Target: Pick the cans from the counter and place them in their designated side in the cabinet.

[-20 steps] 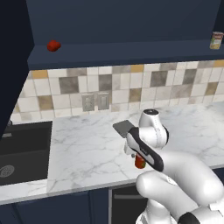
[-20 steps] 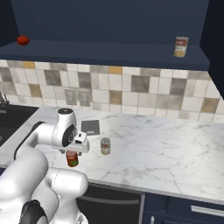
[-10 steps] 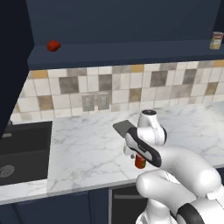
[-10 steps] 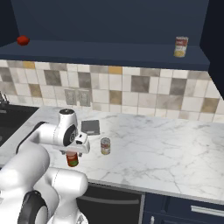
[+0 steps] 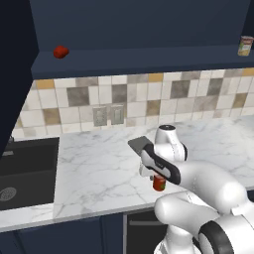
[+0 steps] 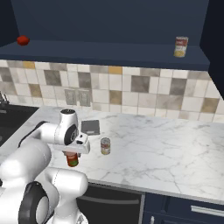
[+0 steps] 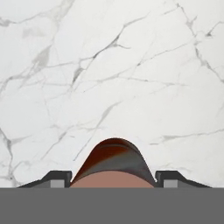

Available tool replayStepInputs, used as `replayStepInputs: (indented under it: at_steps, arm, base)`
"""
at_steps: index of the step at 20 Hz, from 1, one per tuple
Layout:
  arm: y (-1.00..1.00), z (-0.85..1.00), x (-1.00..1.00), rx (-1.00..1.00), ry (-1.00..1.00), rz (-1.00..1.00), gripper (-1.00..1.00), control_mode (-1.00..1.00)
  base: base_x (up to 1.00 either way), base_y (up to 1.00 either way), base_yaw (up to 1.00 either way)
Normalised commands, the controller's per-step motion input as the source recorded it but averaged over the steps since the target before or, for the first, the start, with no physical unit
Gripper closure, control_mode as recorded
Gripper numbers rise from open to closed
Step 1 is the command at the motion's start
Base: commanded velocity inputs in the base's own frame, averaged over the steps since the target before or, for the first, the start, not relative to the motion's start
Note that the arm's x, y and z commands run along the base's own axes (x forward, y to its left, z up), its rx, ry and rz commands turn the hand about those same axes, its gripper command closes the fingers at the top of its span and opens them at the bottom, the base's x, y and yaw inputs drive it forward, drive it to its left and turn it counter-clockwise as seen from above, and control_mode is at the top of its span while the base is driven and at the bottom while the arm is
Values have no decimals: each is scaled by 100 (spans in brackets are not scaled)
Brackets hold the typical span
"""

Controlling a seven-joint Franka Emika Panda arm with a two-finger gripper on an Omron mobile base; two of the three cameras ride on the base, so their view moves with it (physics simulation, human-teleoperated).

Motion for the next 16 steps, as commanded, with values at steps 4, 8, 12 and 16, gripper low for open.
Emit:
replayStepInputs:
  at_steps: [4,8,12,16]
  arm:
    - [-2,5,-8,0,-2,0,100,-100]
    - [-11,32,-12,0,-8,0,100,-100]
    - [-15,50,-21,0,-17,0,100,-100]
    - [-16,57,-19,0,-19,0,100,-100]
  base:
    - [0,0,0]
    - [0,0,0]
    - [0,0,0]
    - [0,0,0]
